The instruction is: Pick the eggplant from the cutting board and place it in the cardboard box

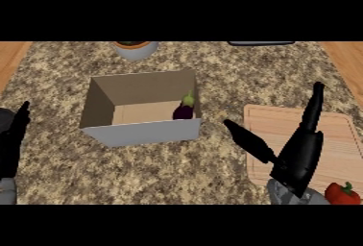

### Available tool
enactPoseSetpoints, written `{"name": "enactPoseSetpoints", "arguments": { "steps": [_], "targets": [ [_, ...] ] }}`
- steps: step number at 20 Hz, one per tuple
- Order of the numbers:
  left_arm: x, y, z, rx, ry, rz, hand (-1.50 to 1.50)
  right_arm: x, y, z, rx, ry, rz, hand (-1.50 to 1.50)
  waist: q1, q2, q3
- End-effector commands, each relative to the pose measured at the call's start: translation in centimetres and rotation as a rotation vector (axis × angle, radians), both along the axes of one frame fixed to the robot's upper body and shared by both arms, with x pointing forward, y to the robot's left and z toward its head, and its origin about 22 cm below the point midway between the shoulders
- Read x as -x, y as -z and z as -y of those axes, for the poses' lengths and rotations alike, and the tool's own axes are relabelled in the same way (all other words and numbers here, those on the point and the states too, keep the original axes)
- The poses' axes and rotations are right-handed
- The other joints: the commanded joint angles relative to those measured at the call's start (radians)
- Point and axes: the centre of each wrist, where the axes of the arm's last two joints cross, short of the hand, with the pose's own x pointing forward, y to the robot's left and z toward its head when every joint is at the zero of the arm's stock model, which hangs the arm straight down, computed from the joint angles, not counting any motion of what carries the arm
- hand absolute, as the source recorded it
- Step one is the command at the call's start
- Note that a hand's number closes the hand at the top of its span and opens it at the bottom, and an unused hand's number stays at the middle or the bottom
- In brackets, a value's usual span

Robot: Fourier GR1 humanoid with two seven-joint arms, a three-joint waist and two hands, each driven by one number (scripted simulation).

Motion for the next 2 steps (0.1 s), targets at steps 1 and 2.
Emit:
{"name": "enactPoseSetpoints", "arguments": {
  "steps": [1, 2],
  "targets": [
    [0.4, -0.1, 1.2, -0.006, 0.002, 0.014, 0.0, 6.2, 0.1, 2.6, 0.036, -0.026, -0.101, -1.5, 0.012, 0.004, 0.001],
    [-0.9, -0.1, 0.1, 0.006, 0.001, 0.011, 0.0, 7.1, -0.4, 2.8, 0.049, -0.052, -0.126, -1.5, 0.006, 0.007, 0.0]
  ]
}}
